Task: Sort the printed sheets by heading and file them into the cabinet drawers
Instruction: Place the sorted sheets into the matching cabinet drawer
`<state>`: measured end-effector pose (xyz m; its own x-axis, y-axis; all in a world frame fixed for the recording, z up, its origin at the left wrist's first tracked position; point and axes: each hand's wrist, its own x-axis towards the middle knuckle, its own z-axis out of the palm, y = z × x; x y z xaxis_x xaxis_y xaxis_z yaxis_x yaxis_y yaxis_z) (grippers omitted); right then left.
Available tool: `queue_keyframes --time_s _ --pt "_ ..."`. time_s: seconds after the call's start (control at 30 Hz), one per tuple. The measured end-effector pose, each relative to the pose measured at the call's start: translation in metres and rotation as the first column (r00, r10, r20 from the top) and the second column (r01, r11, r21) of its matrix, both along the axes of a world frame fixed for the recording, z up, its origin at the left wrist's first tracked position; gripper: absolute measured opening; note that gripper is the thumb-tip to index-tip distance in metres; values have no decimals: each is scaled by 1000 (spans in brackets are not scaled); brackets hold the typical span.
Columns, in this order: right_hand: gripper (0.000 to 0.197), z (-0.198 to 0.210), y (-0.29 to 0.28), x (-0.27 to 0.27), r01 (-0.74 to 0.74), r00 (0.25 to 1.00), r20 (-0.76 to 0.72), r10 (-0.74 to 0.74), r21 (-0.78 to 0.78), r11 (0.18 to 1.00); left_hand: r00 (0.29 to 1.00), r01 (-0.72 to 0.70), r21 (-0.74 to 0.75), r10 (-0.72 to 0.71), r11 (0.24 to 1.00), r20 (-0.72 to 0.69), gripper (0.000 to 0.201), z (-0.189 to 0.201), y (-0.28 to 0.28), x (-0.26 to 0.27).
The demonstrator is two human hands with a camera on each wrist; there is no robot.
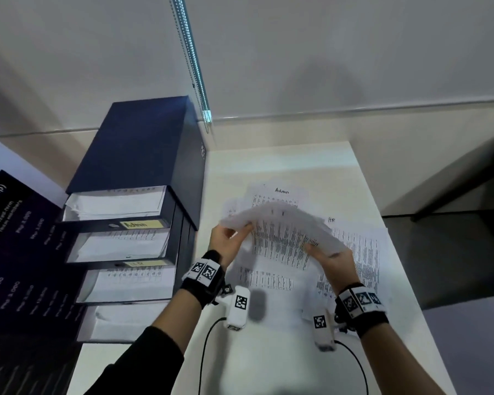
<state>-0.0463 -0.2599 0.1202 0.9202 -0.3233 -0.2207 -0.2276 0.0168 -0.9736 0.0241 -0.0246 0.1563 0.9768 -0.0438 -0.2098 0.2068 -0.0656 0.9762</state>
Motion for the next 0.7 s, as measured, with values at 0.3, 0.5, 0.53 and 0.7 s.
queue_keyframes --time_s 0.3,0.5,0.53,0.7 --pt "50 2 -2 6 -122 992 -12 122 -2 992 983 183 58 -183 981 -1 50 11 16 15" --pt "37 -11 15 6 -157 985 -92 143 -177 972 977 215 141 -215 966 -12 23 14 15 3" --pt "47 -7 19 6 -142 988 -80 130 -181 973 979 202 126 -203 971 -8 22 18 16 2" --pt "22 40 47 2 -184 983 -11 185 -199 963 985 161 94 -166 982 49 40 38 38 -8"
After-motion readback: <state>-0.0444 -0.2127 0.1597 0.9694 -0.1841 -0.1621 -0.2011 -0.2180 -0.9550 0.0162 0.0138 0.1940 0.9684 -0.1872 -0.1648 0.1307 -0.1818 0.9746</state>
